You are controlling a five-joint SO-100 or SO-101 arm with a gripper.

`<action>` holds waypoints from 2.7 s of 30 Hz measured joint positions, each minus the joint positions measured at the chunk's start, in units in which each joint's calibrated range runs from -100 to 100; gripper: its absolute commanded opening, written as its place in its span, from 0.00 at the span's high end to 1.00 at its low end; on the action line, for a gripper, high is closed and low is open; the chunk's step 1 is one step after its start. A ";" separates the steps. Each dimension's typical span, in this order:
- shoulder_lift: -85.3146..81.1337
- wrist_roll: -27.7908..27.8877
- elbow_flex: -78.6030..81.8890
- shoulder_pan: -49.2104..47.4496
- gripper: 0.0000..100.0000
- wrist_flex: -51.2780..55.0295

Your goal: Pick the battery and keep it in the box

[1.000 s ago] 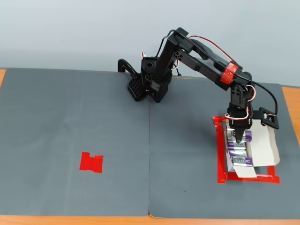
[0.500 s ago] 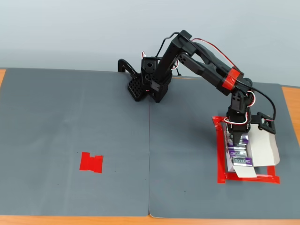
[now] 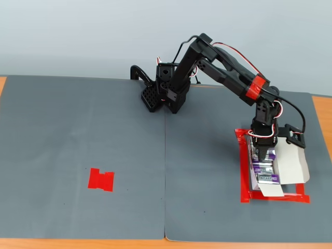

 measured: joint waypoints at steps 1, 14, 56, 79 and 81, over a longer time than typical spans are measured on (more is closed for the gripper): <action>0.00 0.00 0.00 0.00 0.92 -0.52; 0.00 0.00 -0.09 0.00 0.79 -1.13; -58.96 0.00 29.19 20.49 0.98 1.04; -108.33 -10.60 68.25 44.80 0.98 1.04; -110.28 -11.62 71.58 46.06 0.98 1.04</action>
